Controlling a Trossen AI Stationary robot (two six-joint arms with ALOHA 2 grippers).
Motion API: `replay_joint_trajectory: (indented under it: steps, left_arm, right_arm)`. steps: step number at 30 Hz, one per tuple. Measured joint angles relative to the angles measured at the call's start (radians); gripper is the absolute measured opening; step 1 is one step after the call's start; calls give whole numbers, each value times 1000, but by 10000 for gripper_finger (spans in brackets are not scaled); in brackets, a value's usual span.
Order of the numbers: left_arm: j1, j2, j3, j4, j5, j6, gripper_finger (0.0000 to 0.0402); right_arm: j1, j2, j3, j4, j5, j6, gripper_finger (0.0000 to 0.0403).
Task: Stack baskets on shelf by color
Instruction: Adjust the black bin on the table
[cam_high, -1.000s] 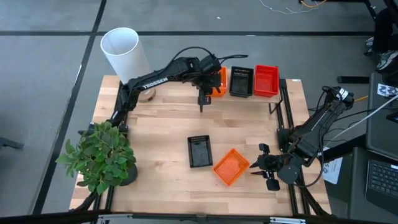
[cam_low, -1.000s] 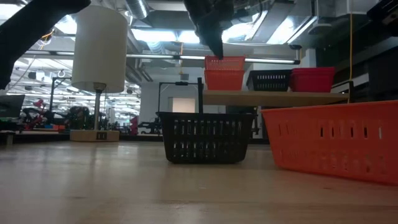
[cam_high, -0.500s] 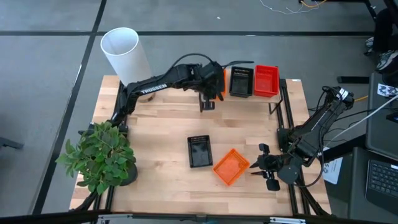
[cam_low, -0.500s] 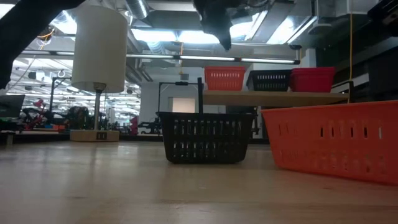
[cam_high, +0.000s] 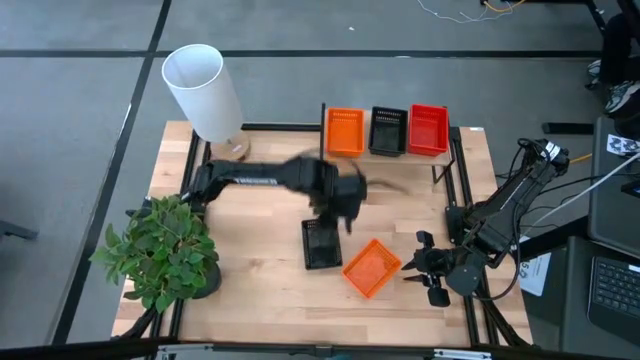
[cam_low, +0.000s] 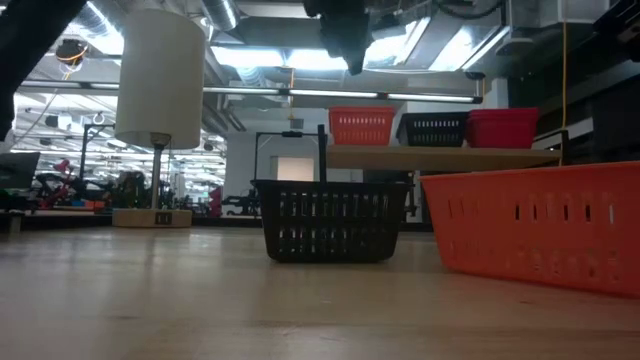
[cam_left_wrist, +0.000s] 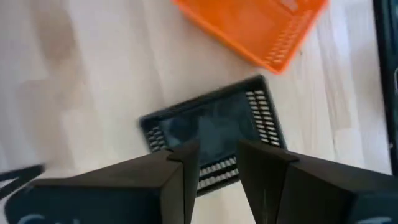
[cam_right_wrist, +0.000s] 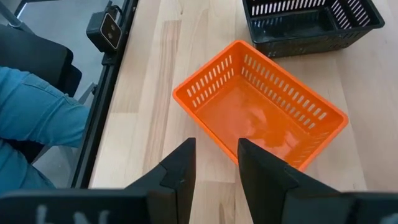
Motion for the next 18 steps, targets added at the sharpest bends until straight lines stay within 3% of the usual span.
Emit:
replay_joint_trajectory:
  steps: [6,10,15,18]
  left_arm:
    - [-87,-3,-146,-83,-24,-99,92]
    - [-112,-2,-314,-108,-24,-155,92]
    - [-132,-2,-514,29,-20,-194,92]
    - [-137,-2,-562,158,-34,-200,92]
  right_arm:
    - [0,0,0,2,-1,30,117]
    - [0,0,0,2,-2,75,117]
    - [0,0,0,2,-2,77,117]
    - [0,0,0,2,-2,76,117]
